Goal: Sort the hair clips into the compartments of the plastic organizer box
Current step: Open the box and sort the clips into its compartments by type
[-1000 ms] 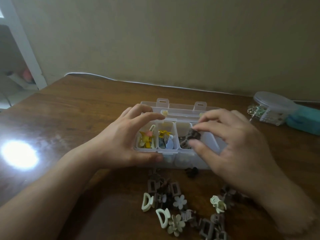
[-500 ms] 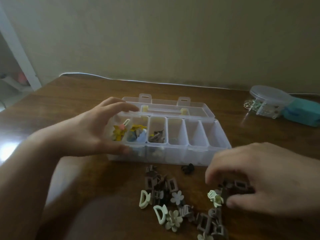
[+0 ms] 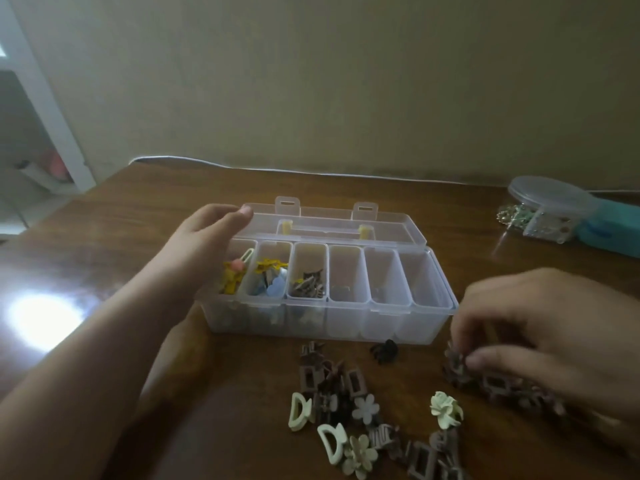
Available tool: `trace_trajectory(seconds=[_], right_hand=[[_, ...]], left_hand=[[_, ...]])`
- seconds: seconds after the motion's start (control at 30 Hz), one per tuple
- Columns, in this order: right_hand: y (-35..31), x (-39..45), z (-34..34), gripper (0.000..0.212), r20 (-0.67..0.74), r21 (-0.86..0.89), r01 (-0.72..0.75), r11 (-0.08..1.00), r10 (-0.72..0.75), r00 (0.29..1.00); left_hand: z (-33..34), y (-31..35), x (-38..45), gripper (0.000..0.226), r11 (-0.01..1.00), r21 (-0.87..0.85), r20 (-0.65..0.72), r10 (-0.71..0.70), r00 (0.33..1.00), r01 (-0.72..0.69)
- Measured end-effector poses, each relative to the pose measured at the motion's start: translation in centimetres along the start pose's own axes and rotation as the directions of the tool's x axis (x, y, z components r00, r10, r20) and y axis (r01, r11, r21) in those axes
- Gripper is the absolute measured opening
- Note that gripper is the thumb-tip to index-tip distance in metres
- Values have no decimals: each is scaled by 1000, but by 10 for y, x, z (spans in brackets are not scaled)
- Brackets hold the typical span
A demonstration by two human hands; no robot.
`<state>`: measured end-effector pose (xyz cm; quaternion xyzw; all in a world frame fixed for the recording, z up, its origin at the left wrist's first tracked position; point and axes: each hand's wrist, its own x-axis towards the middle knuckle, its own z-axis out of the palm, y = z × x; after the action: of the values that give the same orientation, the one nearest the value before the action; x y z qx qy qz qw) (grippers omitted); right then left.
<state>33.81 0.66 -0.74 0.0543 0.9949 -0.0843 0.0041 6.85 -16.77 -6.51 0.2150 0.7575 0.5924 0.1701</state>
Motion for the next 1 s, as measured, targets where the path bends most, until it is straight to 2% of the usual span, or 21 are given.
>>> trace_trajectory(seconds=[0.07,0.13,0.17,0.27,0.37,0.5,0.57,0.6,0.67,0.73,0.9,0.93,1.0], right_hand=[[-3,3,0,8,-208,119,66,991,-40,977],[-13,13,9,8,-393,291,103,951,20,919],[-17,19,17,9,-449,324,111,940,49,892],[-17,36,40,9,-531,244,53,968,88,843],[-11,40,47,9,-498,224,10,975,105,861],[-14,26,27,15,-540,249,105,963,48,840],[-18,15,16,14,-489,271,178,946,-24,872],[-22,11,16,14,-412,253,180,951,-63,909],[-28,9,24,14,-261,71,134,988,-111,959],[-34,14,36,18,-168,-109,107,988,-125,978],[-34,27,54,32,-98,-324,77,943,-114,989],[-33,26,54,33,-110,-316,73,946,-113,988],[-34,22,49,27,-168,-125,81,989,-101,981]], left_hand=[[3,0,-1,31,999,1,34,-40,999,40],[7,-1,-3,30,999,20,75,-34,997,33],[9,-1,-4,29,999,18,105,-37,994,35],[12,-3,-6,26,999,31,153,-47,987,43],[12,-2,-7,26,998,24,148,-54,987,51],[13,-1,-8,28,998,-5,117,-60,991,61],[14,-1,-7,27,998,-24,84,-53,995,55],[14,-2,-6,26,998,-27,70,-49,996,51],[14,-2,-5,24,999,-24,52,-41,998,42],[13,-3,-4,22,999,-29,54,-37,998,39],[10,-4,-3,26,999,-20,75,-36,997,37],[10,-4,-3,27,999,-15,76,-33,997,35],[10,-4,-3,28,999,-5,84,-33,996,34]])
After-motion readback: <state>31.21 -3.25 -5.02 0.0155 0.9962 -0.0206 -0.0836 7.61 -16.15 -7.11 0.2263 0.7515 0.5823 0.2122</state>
